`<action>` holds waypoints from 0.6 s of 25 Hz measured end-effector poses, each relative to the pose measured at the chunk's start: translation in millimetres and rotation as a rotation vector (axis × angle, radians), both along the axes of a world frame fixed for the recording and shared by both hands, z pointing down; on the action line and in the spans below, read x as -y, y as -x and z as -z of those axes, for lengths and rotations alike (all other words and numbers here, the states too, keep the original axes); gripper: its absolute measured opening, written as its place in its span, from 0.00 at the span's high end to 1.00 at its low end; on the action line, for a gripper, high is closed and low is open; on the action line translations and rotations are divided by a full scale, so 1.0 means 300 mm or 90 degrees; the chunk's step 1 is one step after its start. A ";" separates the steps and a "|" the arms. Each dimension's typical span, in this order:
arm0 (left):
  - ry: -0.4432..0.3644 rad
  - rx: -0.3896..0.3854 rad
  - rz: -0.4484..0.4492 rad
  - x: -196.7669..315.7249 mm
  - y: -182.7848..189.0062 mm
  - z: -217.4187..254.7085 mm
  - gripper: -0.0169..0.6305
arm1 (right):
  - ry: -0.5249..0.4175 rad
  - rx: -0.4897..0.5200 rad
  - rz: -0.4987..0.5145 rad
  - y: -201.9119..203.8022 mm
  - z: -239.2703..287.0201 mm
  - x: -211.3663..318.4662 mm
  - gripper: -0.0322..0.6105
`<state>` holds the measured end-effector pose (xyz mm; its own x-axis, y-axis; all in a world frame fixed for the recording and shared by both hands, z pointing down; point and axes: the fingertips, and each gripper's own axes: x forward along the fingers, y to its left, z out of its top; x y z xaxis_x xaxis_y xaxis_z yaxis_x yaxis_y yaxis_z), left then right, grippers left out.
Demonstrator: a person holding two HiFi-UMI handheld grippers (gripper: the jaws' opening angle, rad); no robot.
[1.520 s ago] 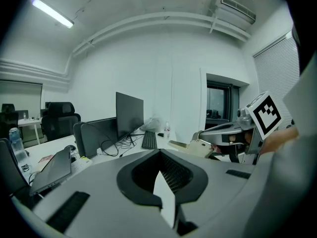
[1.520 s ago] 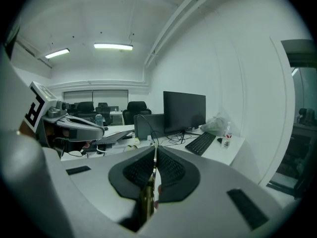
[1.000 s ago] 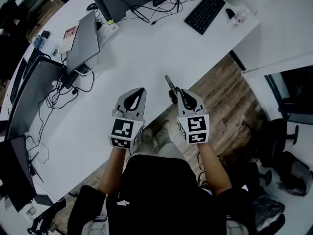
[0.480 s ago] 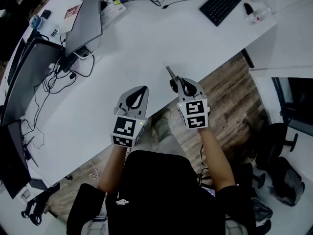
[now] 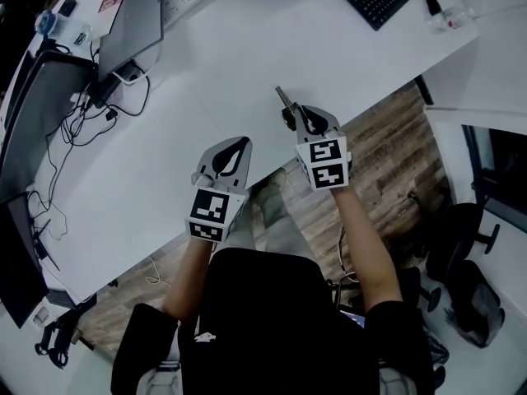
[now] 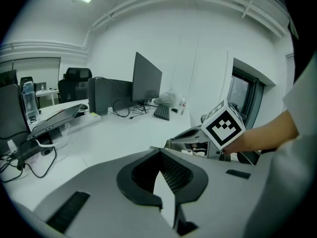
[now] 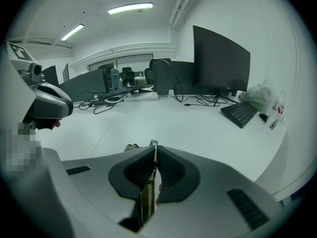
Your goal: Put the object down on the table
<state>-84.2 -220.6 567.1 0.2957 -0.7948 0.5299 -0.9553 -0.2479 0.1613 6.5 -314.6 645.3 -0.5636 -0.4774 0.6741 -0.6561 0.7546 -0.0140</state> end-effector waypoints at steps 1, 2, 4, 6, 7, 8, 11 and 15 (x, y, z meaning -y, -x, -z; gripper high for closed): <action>0.004 -0.002 0.002 0.001 -0.001 -0.008 0.95 | 0.001 -0.001 0.002 0.005 -0.006 0.006 0.91; 0.010 -0.004 0.004 0.002 -0.001 -0.015 0.95 | 0.001 -0.003 0.005 0.009 -0.013 0.012 0.91; 0.016 -0.006 0.008 0.006 -0.003 -0.023 0.95 | -0.003 -0.005 0.013 0.014 -0.024 0.025 0.91; 0.010 -0.005 0.012 0.015 -0.003 -0.028 0.95 | -0.004 -0.004 0.019 0.018 -0.033 0.035 0.91; 0.006 -0.003 0.014 0.018 -0.001 -0.030 0.95 | -0.004 -0.004 0.022 0.019 -0.038 0.039 0.91; 0.004 -0.002 0.016 0.020 0.001 -0.032 0.95 | -0.004 -0.005 0.025 0.021 -0.043 0.043 0.91; 0.007 0.001 0.022 0.021 0.013 -0.041 0.95 | -0.012 -0.007 0.033 0.035 -0.049 0.058 0.91; 0.012 0.005 0.029 0.015 0.025 -0.053 0.95 | -0.033 -0.017 0.051 0.058 -0.048 0.068 0.91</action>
